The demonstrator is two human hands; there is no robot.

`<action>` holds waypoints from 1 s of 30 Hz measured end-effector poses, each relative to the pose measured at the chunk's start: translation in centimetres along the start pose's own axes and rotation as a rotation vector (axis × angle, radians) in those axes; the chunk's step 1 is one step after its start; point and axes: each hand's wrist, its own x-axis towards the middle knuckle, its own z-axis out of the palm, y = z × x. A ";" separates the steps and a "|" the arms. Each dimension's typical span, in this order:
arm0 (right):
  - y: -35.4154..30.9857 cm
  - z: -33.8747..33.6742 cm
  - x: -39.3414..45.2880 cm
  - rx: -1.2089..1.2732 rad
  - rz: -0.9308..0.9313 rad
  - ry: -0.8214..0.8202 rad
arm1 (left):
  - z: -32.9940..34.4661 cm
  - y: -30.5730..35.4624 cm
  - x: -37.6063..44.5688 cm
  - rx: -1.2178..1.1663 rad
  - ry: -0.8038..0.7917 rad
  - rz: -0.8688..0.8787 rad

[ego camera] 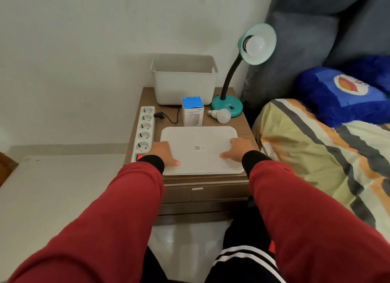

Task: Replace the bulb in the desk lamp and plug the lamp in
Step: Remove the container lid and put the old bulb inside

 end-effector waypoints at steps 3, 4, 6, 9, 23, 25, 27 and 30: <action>-0.4 0.2 0.8 -0.004 -0.002 -0.019 | 0.1 -0.1 0.7 0.008 -0.005 -0.019; -0.6 0.3 1.1 -0.015 -0.005 -0.023 | 0.2 -0.1 0.9 0.015 -0.008 -0.026; -0.9 0.4 1.6 -0.042 -0.011 -0.027 | 0.4 -0.2 1.3 0.033 -0.022 -0.045; -1.1 0.5 2.4 -0.062 -0.010 -0.039 | 0.5 -0.2 1.7 0.053 -0.032 -0.062; -1.3 1.1 3.8 -0.099 0.034 -0.079 | 0.0 -0.2 2.8 0.078 -0.068 -0.055; -1.4 1.1 3.6 -0.113 0.041 -0.091 | 0.0 -0.2 2.7 0.090 -0.078 -0.054; -1.4 1.2 3.8 -0.130 0.046 -0.097 | -0.2 -0.1 2.7 0.098 -0.092 -0.052; -1.6 1.5 4.4 -0.140 0.037 -0.113 | -0.5 0.2 2.6 0.117 -0.121 -0.047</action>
